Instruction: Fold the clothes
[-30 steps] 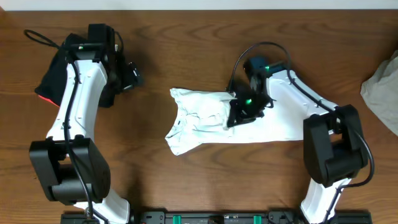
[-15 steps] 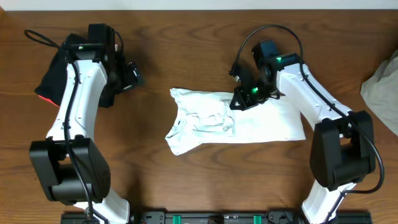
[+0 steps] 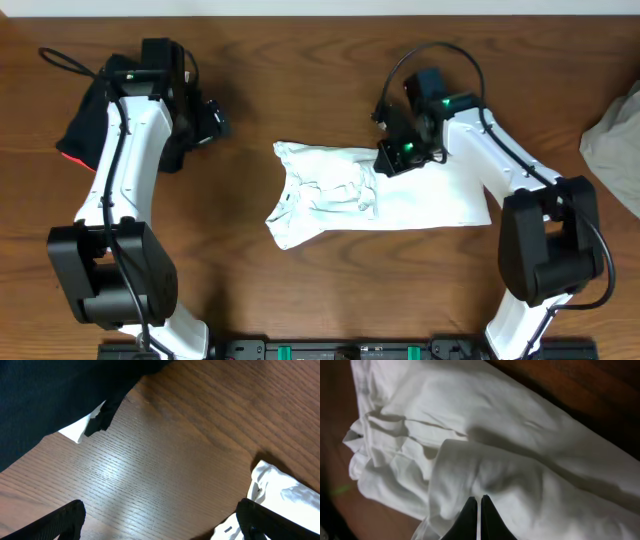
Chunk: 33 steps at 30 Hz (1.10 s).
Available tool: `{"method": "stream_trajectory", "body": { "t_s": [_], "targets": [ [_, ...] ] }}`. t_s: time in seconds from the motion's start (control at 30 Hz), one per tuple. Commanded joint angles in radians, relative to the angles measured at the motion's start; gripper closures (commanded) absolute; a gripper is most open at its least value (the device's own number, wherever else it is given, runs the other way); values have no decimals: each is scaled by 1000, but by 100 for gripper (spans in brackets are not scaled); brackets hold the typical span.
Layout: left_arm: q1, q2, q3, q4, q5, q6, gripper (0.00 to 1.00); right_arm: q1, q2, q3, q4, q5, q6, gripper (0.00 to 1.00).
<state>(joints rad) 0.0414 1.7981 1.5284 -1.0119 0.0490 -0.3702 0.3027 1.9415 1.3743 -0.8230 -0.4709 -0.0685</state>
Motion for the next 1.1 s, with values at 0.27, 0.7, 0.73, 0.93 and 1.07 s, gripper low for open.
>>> {"method": "stream_trajectory", "body": {
  "t_s": [0.27,0.7,0.73,0.93,1.07],
  "targets": [
    [2,-8,14,0,-1,-9,2,70,-17,-136,247,79,174,96],
    [2,-8,14,0,-1,-9,2,67,-103,-124,303,-57,176,86],
    [2,-8,14,0,-1,-9,2,67,-129,-124,283,-55,176,87],
    [2,-8,14,0,-1,-9,2,68,-233,-124,97,-27,176,98],
    [2,-8,14,0,-1,-9,2,72,-228,-138,6,19,176,99]
  ]
}}
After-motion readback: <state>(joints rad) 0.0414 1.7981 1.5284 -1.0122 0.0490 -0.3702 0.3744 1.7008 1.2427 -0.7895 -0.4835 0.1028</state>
